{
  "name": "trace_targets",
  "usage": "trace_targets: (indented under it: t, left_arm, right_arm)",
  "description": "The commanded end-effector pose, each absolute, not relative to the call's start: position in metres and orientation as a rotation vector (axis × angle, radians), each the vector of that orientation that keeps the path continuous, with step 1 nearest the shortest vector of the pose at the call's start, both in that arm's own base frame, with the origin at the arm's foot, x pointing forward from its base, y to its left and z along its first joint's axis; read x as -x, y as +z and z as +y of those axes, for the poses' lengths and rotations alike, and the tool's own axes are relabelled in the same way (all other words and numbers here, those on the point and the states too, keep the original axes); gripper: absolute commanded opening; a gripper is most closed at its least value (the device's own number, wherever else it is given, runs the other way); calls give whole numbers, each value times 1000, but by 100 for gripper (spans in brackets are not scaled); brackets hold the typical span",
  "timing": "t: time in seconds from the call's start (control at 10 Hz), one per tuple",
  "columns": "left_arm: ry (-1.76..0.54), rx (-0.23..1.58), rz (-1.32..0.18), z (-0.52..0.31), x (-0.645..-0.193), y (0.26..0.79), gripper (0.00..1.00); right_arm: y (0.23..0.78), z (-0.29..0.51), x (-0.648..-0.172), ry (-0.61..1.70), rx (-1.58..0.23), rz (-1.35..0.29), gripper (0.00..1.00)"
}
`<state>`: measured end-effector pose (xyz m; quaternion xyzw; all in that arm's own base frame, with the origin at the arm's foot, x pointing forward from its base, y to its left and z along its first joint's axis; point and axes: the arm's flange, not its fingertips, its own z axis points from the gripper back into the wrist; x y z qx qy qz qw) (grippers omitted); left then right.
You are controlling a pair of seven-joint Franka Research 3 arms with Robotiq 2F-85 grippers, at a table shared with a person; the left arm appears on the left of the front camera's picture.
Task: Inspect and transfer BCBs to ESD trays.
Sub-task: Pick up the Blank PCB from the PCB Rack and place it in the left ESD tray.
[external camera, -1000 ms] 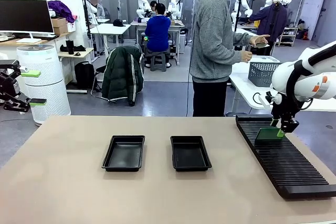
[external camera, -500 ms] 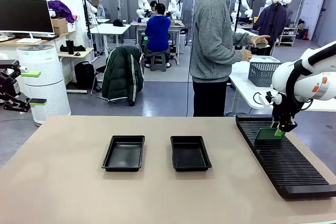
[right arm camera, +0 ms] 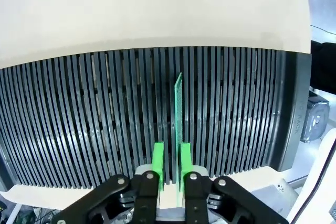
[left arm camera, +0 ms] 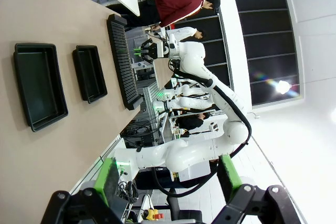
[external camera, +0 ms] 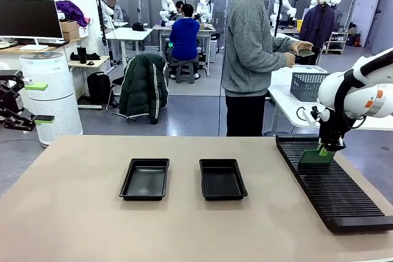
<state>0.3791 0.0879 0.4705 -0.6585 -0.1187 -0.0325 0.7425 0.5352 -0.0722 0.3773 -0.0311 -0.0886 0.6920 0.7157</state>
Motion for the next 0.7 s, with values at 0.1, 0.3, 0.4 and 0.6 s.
trace_targets:
  t: [0.1,0.3,0.4,0.6]
  left_arm:
    - [-69,1445,-263,90,-379,471,100]
    - [-69,1445,-263,90,-379,471,100]
    - [-69,1445,-263,90,-379,471,100]
    - [-69,1445,-263,90,-379,471,100]
  right_arm:
    - [370,-75,-533,1524,78,-221,0]
    - [370,-75,-534,1519,74,-222,0]
    - [370,-75,-535,1517,75,-221,0]
    - [371,-76,-535,1516,78,-222,0]
